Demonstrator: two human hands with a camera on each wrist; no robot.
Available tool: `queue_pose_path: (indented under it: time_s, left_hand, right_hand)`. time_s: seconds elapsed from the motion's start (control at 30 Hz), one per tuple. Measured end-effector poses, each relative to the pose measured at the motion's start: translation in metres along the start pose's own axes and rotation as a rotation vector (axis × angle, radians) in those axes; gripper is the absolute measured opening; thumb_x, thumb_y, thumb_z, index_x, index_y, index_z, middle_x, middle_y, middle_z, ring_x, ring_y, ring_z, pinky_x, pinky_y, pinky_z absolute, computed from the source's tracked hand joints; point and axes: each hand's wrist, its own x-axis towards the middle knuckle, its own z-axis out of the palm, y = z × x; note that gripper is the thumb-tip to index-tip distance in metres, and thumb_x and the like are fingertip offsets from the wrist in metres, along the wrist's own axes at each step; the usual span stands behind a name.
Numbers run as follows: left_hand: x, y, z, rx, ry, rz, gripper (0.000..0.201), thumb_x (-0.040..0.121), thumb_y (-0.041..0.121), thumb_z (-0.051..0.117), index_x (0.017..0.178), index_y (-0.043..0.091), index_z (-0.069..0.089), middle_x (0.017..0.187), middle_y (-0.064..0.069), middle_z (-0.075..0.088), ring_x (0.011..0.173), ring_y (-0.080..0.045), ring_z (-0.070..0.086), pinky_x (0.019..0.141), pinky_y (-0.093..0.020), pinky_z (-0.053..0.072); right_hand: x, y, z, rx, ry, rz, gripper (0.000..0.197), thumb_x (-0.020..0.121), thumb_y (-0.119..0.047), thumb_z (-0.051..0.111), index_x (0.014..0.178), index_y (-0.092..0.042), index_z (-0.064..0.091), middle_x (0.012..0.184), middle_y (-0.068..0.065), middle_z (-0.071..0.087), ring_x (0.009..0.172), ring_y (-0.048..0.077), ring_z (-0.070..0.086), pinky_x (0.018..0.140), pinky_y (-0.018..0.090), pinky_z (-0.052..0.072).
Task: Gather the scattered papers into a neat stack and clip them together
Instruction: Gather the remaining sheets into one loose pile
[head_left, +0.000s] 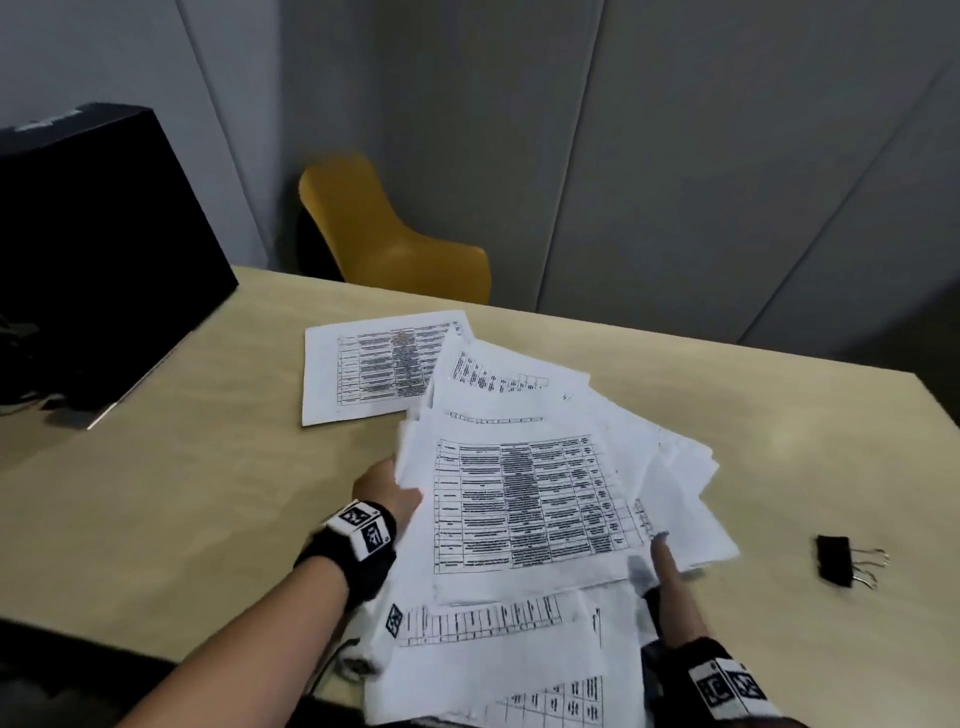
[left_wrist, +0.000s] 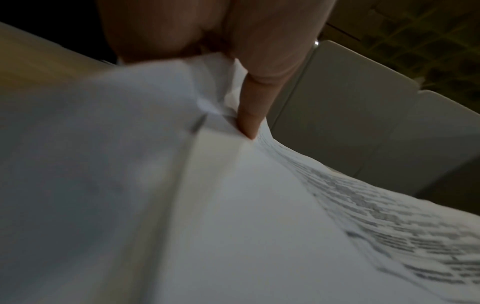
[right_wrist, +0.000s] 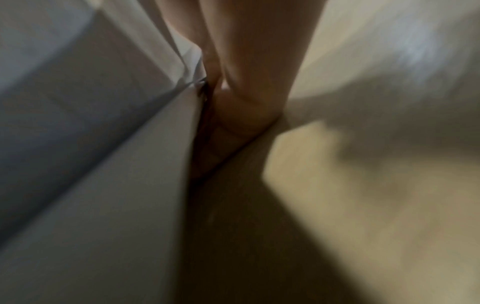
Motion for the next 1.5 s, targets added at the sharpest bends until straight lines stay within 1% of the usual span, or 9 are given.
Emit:
queue_pose_path:
  time_s: [0.27,0.47,0.77,0.93,1.1,1.2,1.33,1.43,1.5]
  left_hand:
    - [0.056,-0.005,-0.014,0.131,0.113,0.145,0.045,0.086,0.041,0.055,0.122,0.015,0.05,0.124,-0.014,0.057,0.111,-0.031,0.052,0.092,-0.036,0.042]
    - [0.106,-0.033,-0.049,0.747,-0.09,0.042,0.075,0.09,0.056,0.033,0.149,0.021,0.002,0.159,0.0,-0.005,0.144,-0.034,-0.006,0.114,-0.053,0.014]
    - [0.062,-0.019,-0.041,1.034,-0.17,0.129,0.078,0.088,0.063,0.029,0.148,0.016,0.01,0.155,-0.011,0.014,0.144,-0.032,0.004,0.114,-0.051,0.013]
    - [-0.007,-0.022,-0.03,1.192,-0.247,0.269,0.057,0.092,0.048,0.03,0.14,0.017,0.028,0.149,-0.009,0.029,0.143,-0.028,0.012,0.113,-0.048,0.012]
    - [-0.006,-0.025,-0.047,0.718,-0.016,0.281,0.038,0.089,0.032,0.044,0.127,0.029,0.05,0.133,-0.002,0.054,0.122,-0.024,0.048,0.101,-0.035,0.039]
    - [0.02,-0.047,-0.065,0.589,0.145,-0.06,0.092,0.074,0.055,0.064,0.146,0.028,0.013,0.153,-0.008,0.017,0.138,-0.034,0.017,0.108,-0.051,0.027]
    - [0.027,-0.062,-0.079,0.386,0.164,-0.341,0.133,0.043,0.055,0.085,0.144,0.02,0.005,0.14,-0.023,0.023,0.126,-0.043,0.03,0.102,-0.054,0.034]
    - [0.029,-0.052,-0.074,0.204,0.096,-0.282,0.116,0.054,0.022,0.088,0.143,0.013,0.014,0.135,-0.027,0.034,0.118,-0.043,0.046,0.096,-0.045,0.042]
    - [0.028,-0.052,-0.063,0.169,0.044,-0.192,0.077,0.068,0.031,0.076,0.13,0.006,0.039,0.124,-0.026,0.054,0.106,-0.038,0.057,0.084,-0.037,0.046]
  right_hand:
    - [0.022,0.025,0.011,-0.329,0.283,-0.083,0.063,0.07,-0.022,0.075,0.101,0.025,0.049,0.109,0.033,0.062,0.105,0.046,0.057,0.09,0.057,0.048]
    - [0.029,0.03,-0.002,-0.19,0.303,-0.06,0.052,0.057,-0.034,0.08,0.088,0.007,0.066,0.098,0.019,0.07,0.088,0.03,0.064,0.085,0.041,0.049]
    - [0.028,0.024,-0.002,-0.188,0.36,-0.032,0.047,0.069,-0.033,0.078,0.098,0.003,0.067,0.112,0.017,0.066,0.098,0.027,0.062,0.094,0.037,0.045]
    - [0.054,0.042,-0.021,-0.134,0.307,0.037,0.106,0.021,-0.053,0.087,0.108,0.003,0.065,0.109,0.014,0.069,0.097,0.03,0.066,0.097,0.046,0.047]
    - [0.06,0.042,-0.026,-0.164,0.254,0.036,0.096,0.02,-0.058,0.084,0.1,-0.006,0.072,0.101,0.01,0.072,0.091,0.03,0.068,0.094,0.047,0.049]
    - [0.037,0.026,-0.011,-0.211,0.27,0.019,0.059,0.044,-0.043,0.081,0.09,-0.006,0.075,0.099,0.014,0.072,0.088,0.028,0.067,0.089,0.042,0.051]
    - [0.032,0.024,-0.01,-0.16,0.22,0.032,0.097,0.019,-0.054,0.083,0.101,-0.003,0.071,0.101,0.012,0.071,0.093,0.033,0.066,0.089,0.046,0.05]
    - [0.015,0.011,0.003,-0.176,0.122,0.045,0.039,0.072,-0.03,0.072,0.097,0.0,0.069,0.083,0.01,0.071,0.077,0.028,0.066,0.07,0.034,0.048]
    - [0.013,0.01,0.013,-0.14,0.052,0.079,0.042,0.073,-0.027,0.068,0.101,0.003,0.068,0.093,0.017,0.072,0.086,0.034,0.067,0.083,0.043,0.049]
